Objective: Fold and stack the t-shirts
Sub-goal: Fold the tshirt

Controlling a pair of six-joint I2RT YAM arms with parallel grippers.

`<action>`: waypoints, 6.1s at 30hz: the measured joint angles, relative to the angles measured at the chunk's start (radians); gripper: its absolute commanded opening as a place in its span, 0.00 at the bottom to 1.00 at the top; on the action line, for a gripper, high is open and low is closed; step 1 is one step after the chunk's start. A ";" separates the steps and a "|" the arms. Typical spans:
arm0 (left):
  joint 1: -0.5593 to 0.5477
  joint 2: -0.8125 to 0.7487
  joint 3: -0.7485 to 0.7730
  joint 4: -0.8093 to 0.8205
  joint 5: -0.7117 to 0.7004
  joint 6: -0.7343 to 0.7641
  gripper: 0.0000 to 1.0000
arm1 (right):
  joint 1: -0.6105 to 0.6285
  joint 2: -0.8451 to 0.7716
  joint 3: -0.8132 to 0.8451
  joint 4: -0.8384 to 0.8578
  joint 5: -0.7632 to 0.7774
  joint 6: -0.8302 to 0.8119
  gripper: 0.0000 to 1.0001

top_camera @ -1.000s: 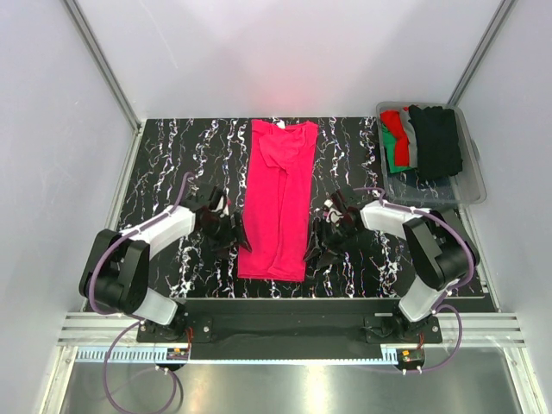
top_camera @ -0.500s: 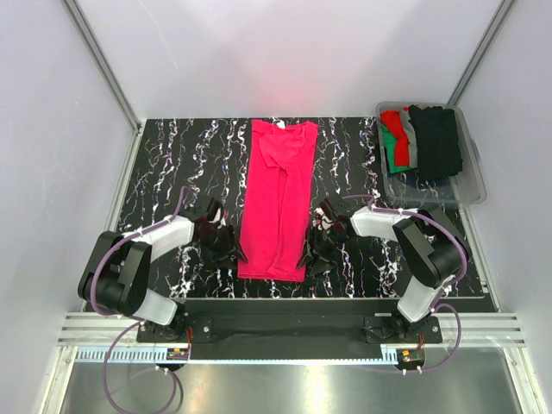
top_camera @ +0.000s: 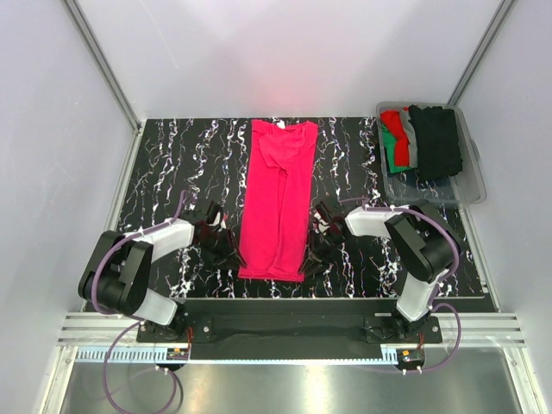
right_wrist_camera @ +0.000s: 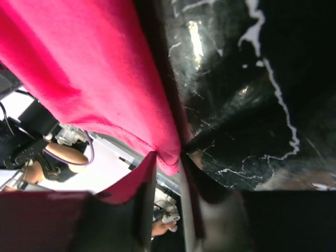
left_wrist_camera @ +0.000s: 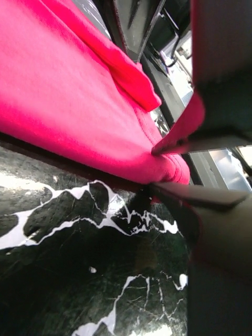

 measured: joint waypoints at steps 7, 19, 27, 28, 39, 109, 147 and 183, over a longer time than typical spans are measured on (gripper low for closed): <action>0.000 0.016 -0.002 0.011 0.009 0.004 0.00 | 0.002 0.009 0.000 0.024 0.013 -0.008 0.00; 0.034 -0.031 0.277 -0.128 0.006 0.100 0.00 | -0.176 -0.221 0.164 -0.119 0.032 -0.148 0.00; 0.078 0.154 0.546 -0.122 -0.008 0.182 0.00 | -0.235 -0.095 0.382 -0.120 0.040 -0.223 0.00; 0.082 0.184 0.574 -0.120 -0.010 0.193 0.00 | -0.237 -0.066 0.408 -0.118 0.040 -0.230 0.00; 0.115 0.489 0.891 -0.119 -0.036 0.284 0.00 | -0.303 0.191 0.630 -0.105 0.058 -0.292 0.00; 0.162 0.557 0.643 -0.033 0.167 0.208 0.00 | -0.272 0.270 0.392 0.084 0.010 -0.077 0.00; 0.063 0.294 0.767 -0.084 0.179 0.210 0.00 | -0.402 -0.190 0.246 -0.027 -0.024 -0.102 0.00; 0.116 0.995 1.532 0.051 -0.062 0.359 0.80 | -0.479 0.673 1.210 0.164 -0.044 -0.259 0.50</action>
